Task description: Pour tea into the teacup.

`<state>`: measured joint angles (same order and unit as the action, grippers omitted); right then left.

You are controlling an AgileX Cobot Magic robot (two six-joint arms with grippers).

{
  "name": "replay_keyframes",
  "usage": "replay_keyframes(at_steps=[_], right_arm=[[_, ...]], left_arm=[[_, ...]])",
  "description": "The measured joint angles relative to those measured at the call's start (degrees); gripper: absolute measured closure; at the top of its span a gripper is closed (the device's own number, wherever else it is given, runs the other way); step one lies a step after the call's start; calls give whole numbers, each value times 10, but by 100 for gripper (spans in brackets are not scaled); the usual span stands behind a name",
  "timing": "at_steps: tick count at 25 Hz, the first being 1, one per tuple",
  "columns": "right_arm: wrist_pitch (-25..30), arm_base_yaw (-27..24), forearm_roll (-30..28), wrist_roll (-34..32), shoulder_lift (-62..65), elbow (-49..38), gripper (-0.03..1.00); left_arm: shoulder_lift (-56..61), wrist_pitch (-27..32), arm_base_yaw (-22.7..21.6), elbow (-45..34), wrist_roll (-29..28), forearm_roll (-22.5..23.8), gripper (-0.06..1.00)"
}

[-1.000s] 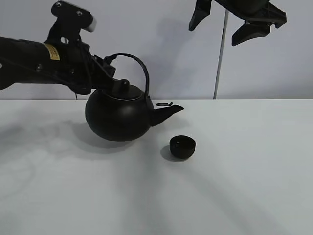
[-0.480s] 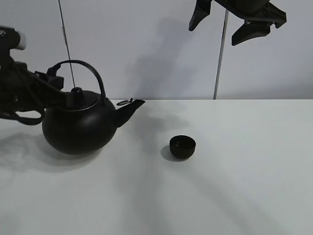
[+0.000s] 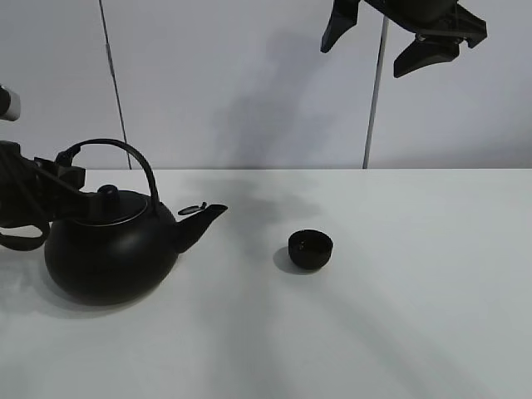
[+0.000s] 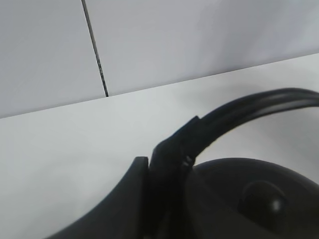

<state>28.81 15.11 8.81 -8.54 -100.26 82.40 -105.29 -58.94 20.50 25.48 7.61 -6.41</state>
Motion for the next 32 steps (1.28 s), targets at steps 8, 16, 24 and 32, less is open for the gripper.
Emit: replay_keyframes(at_steps=[8,16,24,32], right_arm=[[0,0,0,0,0,0,34],[0,0,0,0,0,0,34],[0,0,0,0,0,0,34],[0,0,0,0,0,0,34]], left_arm=[[1,-10,0,0,-5,10,78],[9,-54,-1,-12,-17,31,59],[40,-62,-1,-80,-21,37,42],[183,-6,-1,-114,-38,37,34]])
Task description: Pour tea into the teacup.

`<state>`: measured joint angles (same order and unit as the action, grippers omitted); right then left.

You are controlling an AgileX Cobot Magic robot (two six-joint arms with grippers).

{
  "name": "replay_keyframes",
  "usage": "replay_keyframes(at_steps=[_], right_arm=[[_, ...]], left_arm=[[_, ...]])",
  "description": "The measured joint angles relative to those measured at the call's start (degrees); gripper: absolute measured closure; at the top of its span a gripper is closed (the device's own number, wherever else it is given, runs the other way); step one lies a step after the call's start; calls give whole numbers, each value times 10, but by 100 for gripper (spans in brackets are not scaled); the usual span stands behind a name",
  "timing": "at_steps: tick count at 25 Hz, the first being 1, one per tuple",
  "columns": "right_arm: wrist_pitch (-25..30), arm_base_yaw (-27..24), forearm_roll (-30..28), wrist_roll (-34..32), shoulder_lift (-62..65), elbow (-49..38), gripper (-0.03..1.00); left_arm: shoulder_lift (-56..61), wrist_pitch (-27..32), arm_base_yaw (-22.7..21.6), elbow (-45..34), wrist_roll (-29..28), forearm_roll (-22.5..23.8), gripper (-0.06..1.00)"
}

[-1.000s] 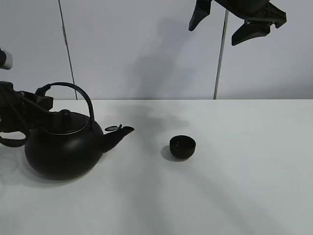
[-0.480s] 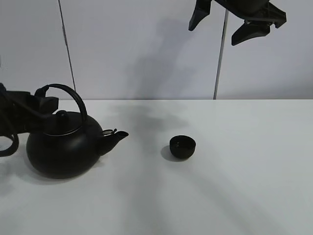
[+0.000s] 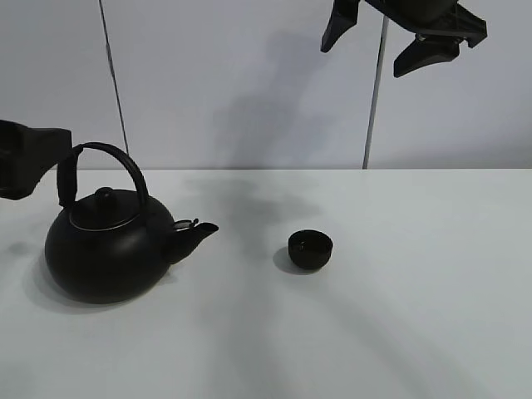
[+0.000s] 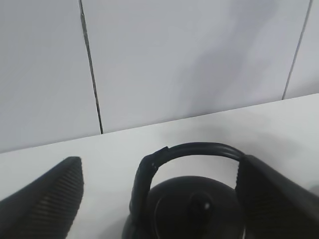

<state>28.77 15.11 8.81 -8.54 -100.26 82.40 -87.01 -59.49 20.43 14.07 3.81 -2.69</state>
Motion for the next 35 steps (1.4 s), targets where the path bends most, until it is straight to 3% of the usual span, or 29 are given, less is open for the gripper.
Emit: replay_keyframes(at_steps=[4,9,12,14,20,22,25,29,35], right_arm=[[0,0,0,0,0,0,34],[0,0,0,0,0,0,34],[0,0,0,0,0,0,34],[0,0,0,0,0,0,34],[0,0,1,0,0,0,34],[2,0,12,-5,0,0,34],[45,0,44,-11,1,0,34],[143,0,58,-13,9,0,34],[222,0,64,-13,16,0,34]], left_arm=[[102,206,1,35,-45,27,33],[186,582,27,187,-212,190,33],[185,749,70,290,-262,217,33],[172,825,87,361,-247,184,33],[77,998,81,529,-82,-44,33],[37,1050,72,580,-59,-87,33],[-26,1113,60,660,-51,-105,33],[-86,1184,53,735,-49,-115,31],[-115,1196,53,753,-38,-153,30]])
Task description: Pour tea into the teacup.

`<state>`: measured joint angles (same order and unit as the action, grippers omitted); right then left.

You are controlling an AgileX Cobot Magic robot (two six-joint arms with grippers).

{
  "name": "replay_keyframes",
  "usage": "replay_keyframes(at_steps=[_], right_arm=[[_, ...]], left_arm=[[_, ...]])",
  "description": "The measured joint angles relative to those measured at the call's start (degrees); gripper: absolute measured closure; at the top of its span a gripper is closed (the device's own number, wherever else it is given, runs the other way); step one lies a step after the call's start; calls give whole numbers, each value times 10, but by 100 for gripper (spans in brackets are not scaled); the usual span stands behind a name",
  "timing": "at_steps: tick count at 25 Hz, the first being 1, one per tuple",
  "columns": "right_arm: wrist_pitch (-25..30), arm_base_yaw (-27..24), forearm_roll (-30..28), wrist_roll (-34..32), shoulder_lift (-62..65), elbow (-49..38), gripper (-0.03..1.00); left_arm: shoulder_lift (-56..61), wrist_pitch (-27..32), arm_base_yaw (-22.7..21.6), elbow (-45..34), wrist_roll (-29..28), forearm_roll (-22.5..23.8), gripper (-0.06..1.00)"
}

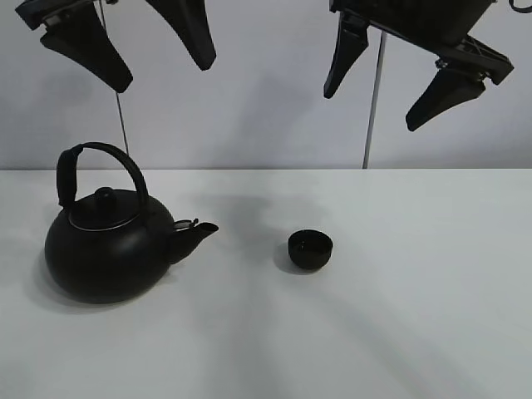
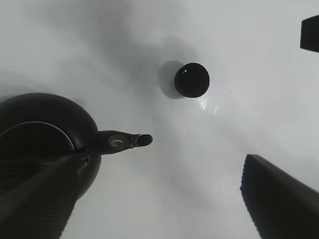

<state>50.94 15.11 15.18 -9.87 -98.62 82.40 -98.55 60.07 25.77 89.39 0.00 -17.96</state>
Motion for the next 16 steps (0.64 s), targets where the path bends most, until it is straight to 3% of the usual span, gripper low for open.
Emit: replay_keyframes(at_steps=[16], right_arm=[[12,0,3,0,0,0,34]], left_arm=[[0,-10,0,1,3,0,30]])
